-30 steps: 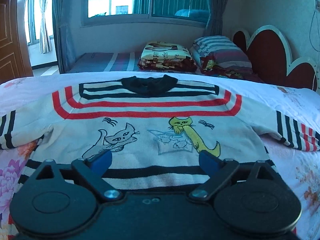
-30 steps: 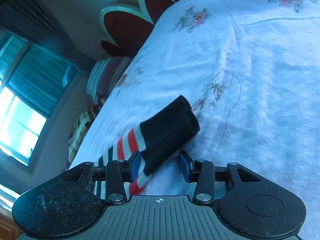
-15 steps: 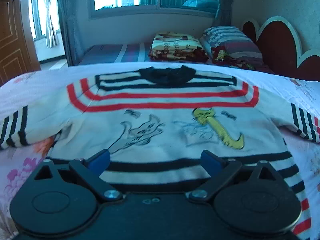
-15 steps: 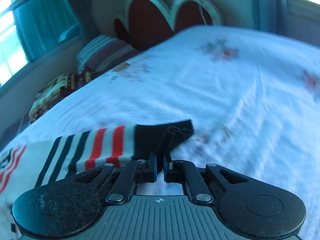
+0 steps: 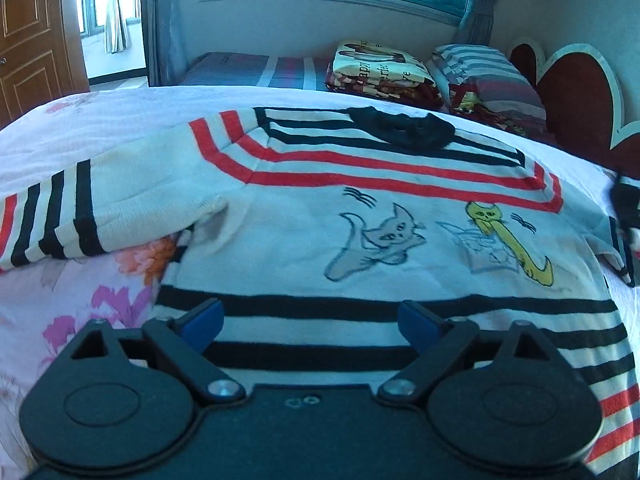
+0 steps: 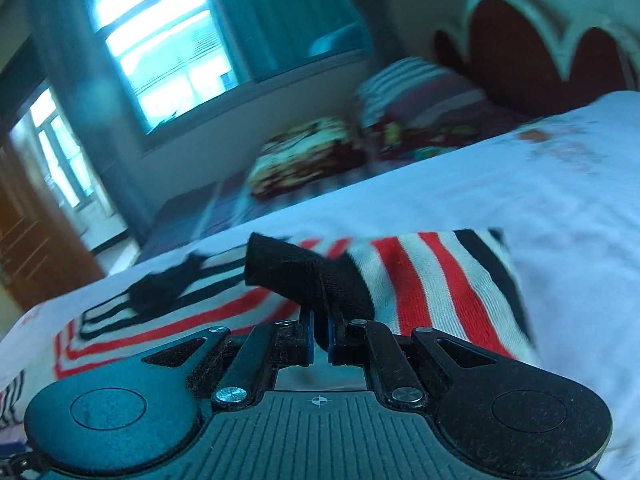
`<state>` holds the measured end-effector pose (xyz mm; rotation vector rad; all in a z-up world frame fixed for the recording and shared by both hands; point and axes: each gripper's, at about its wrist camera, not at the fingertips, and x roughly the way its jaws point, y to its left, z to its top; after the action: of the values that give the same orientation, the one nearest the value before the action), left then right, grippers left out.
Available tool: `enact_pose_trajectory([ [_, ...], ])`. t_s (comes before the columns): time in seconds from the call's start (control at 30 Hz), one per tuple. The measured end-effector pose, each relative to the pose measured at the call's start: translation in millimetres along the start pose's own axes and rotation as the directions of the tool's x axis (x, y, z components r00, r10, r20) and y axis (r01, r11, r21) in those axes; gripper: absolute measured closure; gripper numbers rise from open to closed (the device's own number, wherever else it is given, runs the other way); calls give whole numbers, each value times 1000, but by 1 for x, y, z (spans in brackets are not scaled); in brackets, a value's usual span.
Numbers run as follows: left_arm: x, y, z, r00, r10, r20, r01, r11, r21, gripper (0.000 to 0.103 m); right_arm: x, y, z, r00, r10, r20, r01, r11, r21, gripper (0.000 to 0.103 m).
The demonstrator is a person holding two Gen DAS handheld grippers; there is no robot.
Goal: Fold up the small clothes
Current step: 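Carry the held sleeve across the sweater body with the right gripper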
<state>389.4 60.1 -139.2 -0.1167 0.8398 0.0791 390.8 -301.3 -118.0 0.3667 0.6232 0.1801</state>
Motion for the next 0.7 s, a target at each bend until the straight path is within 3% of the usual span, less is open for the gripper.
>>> enact_pose_trajectory([
  [0.13,0,22,4,1000,-9,9,9,1000,-8,12,40,54,-21,995,60,-78,-64,997,-51,98],
  [0.37,-5,57,9,1000,4,29,-3,1000,-10,12,95,115,-56,971,122,-205,-140,987,-79,97],
  [0.43,-4,66,12,999,11,31,-10,1000,-22,12,98,126,-65,976,117,-184,-139,983,-117,95],
  [0.5,-2,71,14,999,12,29,-11,999,-30,12,99,133,-70,973,143,-178,-168,977,-130,63],
  [0.6,1,70,20,998,-34,48,37,998,-59,19,82,144,-69,982,143,-125,-164,970,-179,62],
  [0.67,4,59,27,993,-97,74,102,993,-62,26,61,132,-64,988,146,-55,-152,980,-132,62],
  [0.7,7,50,32,986,-148,79,153,986,-61,34,52,122,-62,992,128,-25,-129,987,-91,62],
])
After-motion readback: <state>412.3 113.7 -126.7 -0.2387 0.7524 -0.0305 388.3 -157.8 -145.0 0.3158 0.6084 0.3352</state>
